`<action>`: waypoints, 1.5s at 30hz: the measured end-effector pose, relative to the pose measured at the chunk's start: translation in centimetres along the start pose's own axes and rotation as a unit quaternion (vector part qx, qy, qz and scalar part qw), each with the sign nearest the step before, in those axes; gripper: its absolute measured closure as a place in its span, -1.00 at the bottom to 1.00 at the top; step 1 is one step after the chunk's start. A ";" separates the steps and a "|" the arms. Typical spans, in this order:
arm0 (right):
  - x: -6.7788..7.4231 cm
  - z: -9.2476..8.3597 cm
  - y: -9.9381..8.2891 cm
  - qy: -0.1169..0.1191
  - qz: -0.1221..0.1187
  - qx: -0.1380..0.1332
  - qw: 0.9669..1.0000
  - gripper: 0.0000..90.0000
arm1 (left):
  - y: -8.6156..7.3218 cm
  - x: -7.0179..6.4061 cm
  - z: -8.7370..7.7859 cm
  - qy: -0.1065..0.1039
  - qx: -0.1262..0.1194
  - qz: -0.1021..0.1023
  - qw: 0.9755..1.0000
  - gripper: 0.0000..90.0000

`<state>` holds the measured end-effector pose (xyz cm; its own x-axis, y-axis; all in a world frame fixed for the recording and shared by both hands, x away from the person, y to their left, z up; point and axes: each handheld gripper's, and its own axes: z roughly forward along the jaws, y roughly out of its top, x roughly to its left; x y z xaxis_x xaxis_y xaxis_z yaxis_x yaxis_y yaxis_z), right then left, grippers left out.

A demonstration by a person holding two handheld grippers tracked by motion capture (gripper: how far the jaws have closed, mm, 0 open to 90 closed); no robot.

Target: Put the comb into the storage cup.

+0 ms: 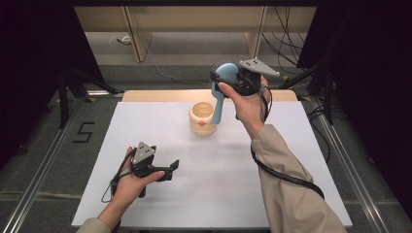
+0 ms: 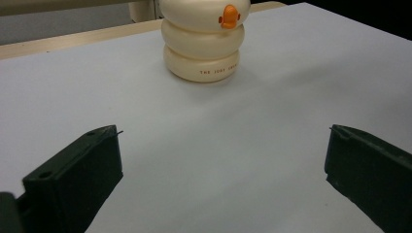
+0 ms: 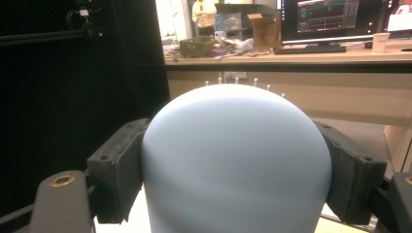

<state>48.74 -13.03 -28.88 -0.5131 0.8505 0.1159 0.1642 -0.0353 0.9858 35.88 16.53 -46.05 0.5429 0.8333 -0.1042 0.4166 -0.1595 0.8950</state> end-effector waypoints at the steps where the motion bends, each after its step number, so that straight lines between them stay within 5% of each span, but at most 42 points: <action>1: 0.0 0.0 0.0 0.000 0.000 0.001 1.000 -0.52 | 0.0 0.0 0.0 0.000 0.000 0.000 1.000 -1.00; 45: 0.2 1.0 0.0 -0.006 -0.001 -0.006 1.000 -0.52 | 0.0 0.0 0.1 0.001 0.000 0.003 1.000 -1.00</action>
<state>49.45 -12.39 -29.01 -0.5026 0.8573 0.1117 0.1525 -0.0392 0.9875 35.94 16.47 -46.08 0.5436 0.8335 -0.0989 0.4134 -0.1633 0.8958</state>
